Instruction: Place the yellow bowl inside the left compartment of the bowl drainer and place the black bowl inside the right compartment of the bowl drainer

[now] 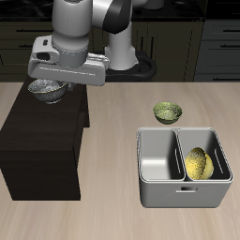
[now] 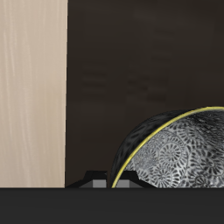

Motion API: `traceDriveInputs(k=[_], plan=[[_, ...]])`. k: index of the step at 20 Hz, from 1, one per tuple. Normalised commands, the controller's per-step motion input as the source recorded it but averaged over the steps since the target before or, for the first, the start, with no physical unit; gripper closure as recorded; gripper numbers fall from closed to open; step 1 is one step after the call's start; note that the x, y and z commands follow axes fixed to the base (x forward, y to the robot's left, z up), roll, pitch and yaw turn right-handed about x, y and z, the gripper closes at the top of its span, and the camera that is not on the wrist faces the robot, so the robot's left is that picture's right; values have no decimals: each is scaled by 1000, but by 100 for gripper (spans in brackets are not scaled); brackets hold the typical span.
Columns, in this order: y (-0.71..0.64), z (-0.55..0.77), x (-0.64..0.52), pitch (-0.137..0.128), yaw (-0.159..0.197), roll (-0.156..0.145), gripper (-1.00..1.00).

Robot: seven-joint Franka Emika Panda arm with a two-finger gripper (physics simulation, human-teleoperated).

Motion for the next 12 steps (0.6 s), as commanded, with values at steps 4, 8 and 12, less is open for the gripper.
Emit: traceDriveInputs(k=[4,8,12], plan=[[355,350,-82,-41,11,51,100],[446,332,-37,-43,11,45,100],[444,229,75,-12,-13,48,100]])
